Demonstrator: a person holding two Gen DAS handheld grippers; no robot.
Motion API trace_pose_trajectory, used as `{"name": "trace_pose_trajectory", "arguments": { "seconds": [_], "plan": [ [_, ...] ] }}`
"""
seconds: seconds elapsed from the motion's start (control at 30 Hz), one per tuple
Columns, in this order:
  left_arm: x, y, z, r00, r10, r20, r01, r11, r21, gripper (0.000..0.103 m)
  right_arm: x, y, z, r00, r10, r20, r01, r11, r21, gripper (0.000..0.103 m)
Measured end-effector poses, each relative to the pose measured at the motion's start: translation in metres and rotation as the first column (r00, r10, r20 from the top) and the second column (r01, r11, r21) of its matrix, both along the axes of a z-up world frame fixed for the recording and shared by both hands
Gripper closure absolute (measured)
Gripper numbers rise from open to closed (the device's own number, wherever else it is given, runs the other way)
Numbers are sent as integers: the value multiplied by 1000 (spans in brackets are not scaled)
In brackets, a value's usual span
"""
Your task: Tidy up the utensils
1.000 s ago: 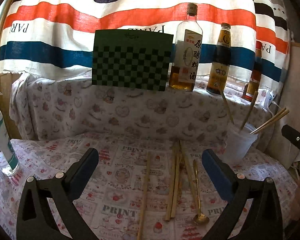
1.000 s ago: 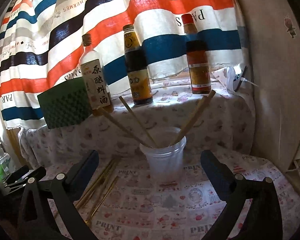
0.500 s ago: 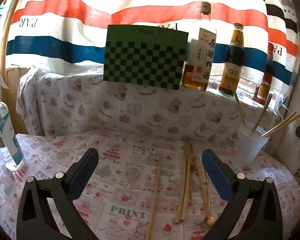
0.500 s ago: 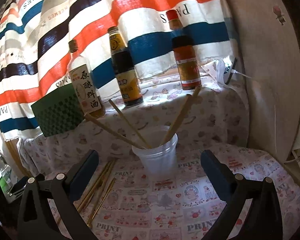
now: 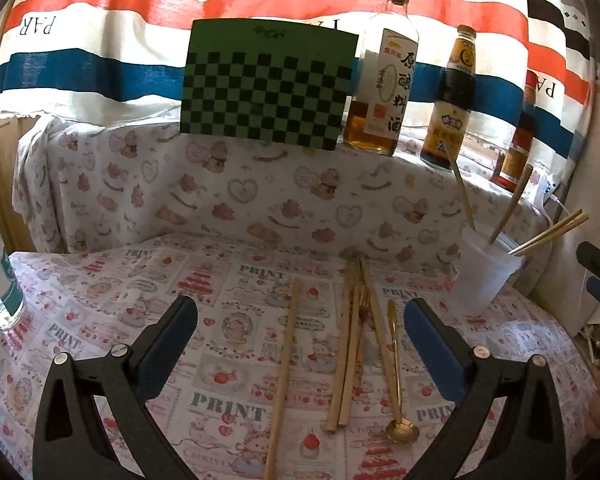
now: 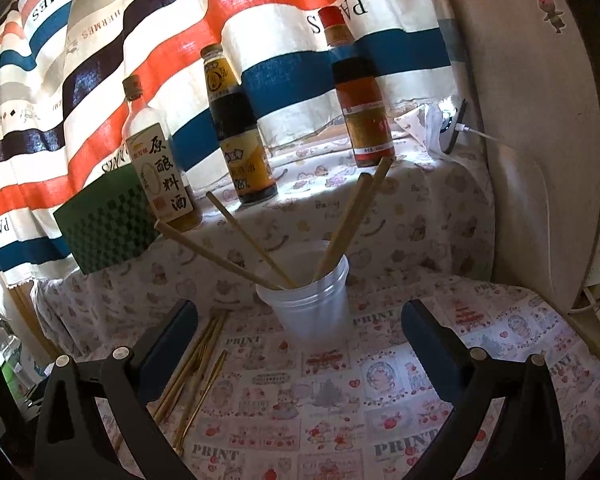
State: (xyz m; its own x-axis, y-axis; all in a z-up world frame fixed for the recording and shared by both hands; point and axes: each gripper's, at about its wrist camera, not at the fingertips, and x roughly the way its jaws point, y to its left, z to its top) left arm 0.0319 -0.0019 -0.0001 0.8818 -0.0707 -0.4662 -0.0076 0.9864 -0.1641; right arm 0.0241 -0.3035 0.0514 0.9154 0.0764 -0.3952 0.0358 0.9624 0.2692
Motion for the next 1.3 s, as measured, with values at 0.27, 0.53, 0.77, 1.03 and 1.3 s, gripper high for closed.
{"name": "trace_pose_trajectory", "arguments": {
  "seconds": [0.27,0.53,0.77,1.03,1.3],
  "plan": [
    [17,-6,-15,990,12,-139,-4,999,52,13,-6,10,3,1000,3,25,-1,998,-56,0],
    [32,-8,-32,961,-6,-276,27,997,72,20,-4,23,0,999,49,9,-47,992,-116,0],
    [36,10,-36,956,46,-289,-33,998,49,22,1,21,-4,999,48,-24,-50,994,-95,0],
    [36,14,-35,954,7,-300,-12,1000,-16,22,4,22,-8,998,43,-39,-47,993,-110,0],
    [41,9,-42,932,-13,-361,18,1000,10,29,8,25,-12,997,44,-63,-51,991,-125,0]
  ]
}}
